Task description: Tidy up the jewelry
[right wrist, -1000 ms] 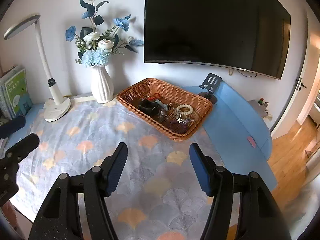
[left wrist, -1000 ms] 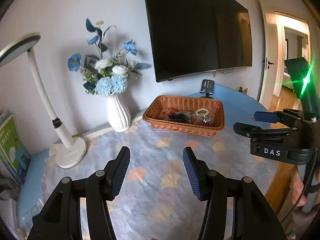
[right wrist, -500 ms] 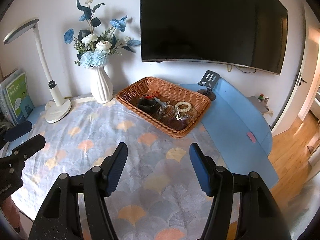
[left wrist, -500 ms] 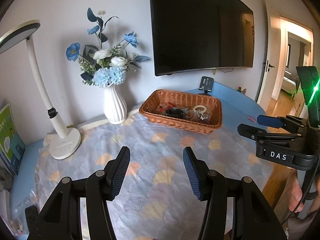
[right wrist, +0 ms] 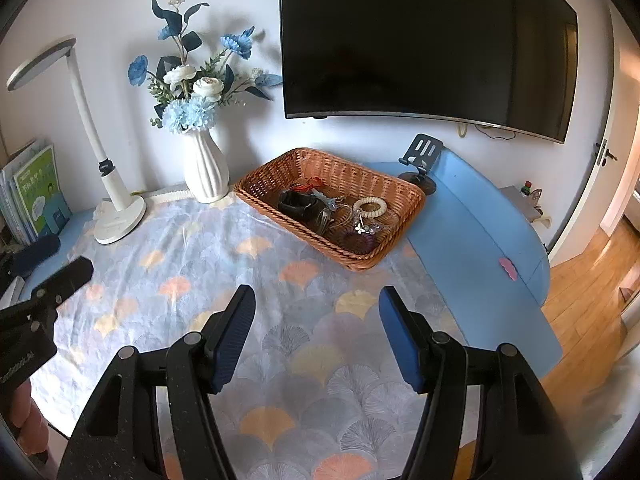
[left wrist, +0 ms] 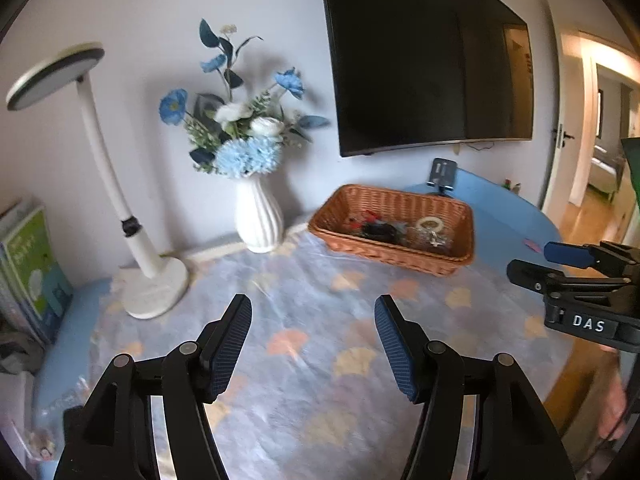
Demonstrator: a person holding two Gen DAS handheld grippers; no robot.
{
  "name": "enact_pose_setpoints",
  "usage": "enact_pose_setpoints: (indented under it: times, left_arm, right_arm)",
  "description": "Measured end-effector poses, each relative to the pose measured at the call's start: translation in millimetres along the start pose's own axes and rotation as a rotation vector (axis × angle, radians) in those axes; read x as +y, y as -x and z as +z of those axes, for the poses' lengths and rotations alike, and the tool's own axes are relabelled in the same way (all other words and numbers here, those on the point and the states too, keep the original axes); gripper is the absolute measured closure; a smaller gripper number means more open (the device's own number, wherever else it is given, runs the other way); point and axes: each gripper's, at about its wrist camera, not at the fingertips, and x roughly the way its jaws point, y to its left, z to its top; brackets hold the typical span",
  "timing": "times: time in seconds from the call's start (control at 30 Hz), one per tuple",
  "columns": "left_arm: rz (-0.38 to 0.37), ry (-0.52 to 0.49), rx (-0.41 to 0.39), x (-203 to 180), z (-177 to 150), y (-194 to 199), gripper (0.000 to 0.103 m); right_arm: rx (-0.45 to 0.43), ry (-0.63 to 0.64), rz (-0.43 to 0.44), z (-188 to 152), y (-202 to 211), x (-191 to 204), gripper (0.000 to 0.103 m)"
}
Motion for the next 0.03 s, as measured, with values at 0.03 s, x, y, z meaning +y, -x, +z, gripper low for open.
enact_pose_setpoints:
  times: [0.03]
  left_arm:
    - [-0.02,-0.003,0.011,0.5,-0.4,-0.9,0.037]
  right_arm:
    - [0.002,0.0,0.002,-0.2,-0.9,0.6,0.037]
